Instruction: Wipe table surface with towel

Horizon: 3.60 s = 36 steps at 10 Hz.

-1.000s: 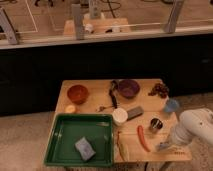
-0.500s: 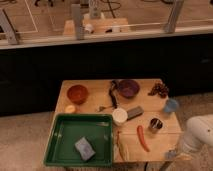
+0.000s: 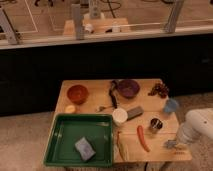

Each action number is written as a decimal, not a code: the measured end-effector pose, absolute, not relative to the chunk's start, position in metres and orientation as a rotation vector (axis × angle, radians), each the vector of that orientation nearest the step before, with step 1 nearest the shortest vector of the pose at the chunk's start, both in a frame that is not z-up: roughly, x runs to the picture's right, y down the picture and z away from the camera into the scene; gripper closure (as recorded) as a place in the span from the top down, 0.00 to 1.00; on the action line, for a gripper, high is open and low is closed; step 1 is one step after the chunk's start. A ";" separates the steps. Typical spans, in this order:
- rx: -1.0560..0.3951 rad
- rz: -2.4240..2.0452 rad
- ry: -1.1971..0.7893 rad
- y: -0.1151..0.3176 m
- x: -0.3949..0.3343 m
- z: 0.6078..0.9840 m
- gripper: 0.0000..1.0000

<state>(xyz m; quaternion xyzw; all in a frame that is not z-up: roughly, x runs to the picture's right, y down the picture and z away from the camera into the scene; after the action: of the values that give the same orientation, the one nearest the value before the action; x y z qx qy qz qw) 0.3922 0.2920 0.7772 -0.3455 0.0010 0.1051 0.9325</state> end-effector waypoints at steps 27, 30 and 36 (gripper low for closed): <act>-0.650 0.166 -0.153 0.276 0.347 0.788 0.09; -0.678 0.137 -0.202 0.289 0.330 0.779 0.09; -0.741 0.163 -0.171 0.336 0.342 0.727 0.09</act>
<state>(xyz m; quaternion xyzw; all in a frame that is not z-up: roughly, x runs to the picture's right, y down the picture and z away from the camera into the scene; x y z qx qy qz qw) 0.3416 0.3359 0.7271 -0.3613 -0.0835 0.0795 0.9253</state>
